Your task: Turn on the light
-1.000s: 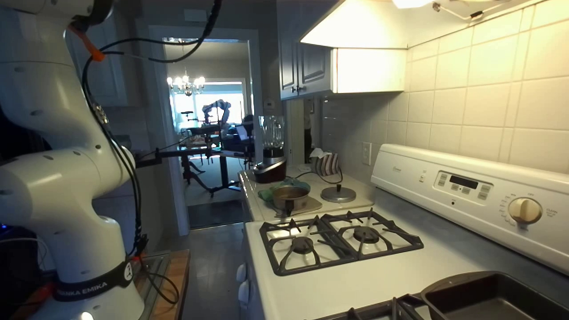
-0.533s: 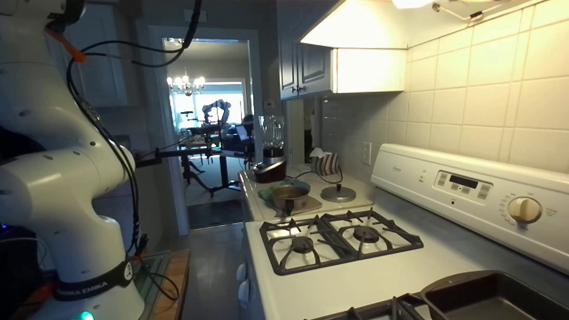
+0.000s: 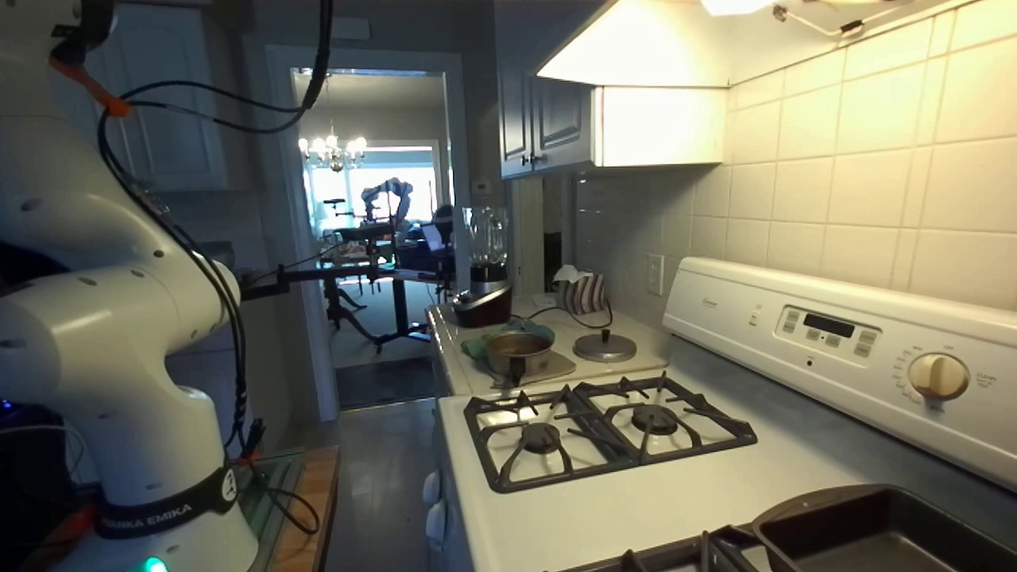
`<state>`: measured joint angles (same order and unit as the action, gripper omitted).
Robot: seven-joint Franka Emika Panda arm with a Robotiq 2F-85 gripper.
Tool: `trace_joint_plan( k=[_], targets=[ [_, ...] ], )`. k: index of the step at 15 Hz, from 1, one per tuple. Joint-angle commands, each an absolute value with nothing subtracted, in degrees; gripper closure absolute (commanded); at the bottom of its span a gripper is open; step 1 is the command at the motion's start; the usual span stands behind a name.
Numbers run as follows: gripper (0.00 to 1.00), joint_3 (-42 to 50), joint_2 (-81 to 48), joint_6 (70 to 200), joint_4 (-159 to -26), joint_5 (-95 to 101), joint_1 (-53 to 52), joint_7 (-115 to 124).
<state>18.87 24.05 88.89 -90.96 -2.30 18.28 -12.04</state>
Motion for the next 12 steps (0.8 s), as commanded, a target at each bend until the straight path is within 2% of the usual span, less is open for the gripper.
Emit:
trace_joint_plan(
  k=[1,3,4,5,7,8,12],
  targets=[
    [0.82,17.2,27.6,88.3,-96.6,3.8,17.3,-11.2],
    [0.75,16.5,28.1,87.5,-98.3,5.0,16.6,-11.4],
    [0.66,16.0,28.2,86.6,-98.9,5.4,16.3,-10.9],
    [0.73,15.6,28.1,85.4,-99.2,5.8,16.0,-10.6],
    [0.69,14.9,27.9,81.7,-99.4,6.2,15.2,-10.3],
    [0.83,14.6,27.8,79.9,-99.4,6.0,14.8,-10.0],
    [0.94,13.5,27.4,73.8,-99.6,5.6,13.4,-9.3]
  ],
)
